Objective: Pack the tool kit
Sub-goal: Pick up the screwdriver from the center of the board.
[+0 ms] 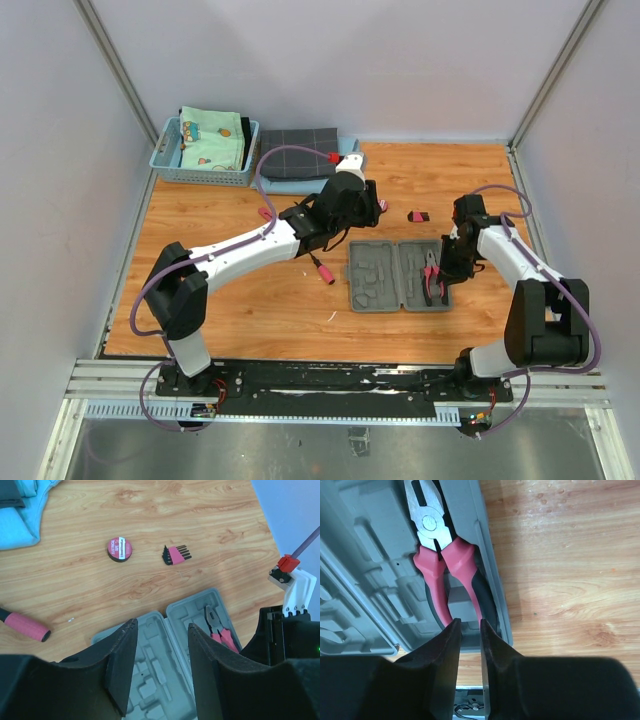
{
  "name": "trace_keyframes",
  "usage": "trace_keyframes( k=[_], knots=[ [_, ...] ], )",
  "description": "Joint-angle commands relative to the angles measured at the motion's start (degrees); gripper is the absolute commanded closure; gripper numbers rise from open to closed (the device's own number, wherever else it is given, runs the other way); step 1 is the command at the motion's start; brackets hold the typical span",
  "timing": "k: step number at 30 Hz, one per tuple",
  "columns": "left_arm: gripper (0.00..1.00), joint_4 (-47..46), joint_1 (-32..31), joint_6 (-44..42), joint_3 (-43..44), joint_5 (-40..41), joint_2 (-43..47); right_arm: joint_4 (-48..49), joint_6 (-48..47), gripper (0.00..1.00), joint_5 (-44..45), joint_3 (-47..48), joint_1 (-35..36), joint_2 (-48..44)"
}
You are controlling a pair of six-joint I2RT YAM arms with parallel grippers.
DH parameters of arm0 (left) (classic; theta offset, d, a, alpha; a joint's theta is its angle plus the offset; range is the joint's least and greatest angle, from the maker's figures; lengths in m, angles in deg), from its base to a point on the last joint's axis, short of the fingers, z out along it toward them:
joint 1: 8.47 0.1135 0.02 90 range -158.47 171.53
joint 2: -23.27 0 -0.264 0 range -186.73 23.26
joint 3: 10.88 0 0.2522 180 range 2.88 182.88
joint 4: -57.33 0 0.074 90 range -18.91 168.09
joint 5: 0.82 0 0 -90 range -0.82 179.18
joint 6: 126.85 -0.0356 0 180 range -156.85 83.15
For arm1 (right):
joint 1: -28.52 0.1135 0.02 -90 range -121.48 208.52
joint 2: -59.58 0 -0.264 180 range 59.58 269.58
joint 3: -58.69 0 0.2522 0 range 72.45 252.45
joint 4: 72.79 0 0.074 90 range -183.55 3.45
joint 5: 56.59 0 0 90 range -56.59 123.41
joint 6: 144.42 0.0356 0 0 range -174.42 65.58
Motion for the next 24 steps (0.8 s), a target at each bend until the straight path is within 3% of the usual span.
trace_keyframes(
  k=[1, 24],
  knots=[
    [0.51, -1.1, 0.5, 0.0, 0.2, -0.3, 1.9, -2.5, -0.8, 0.75, 2.4, 1.3, 0.9, 1.1],
    [0.52, -0.8, 0.9, -0.4, -0.1, -0.8, 2.3, 1.5, 0.6, 0.74, 1.4, -6.7, 0.9, 4.0]
  ],
)
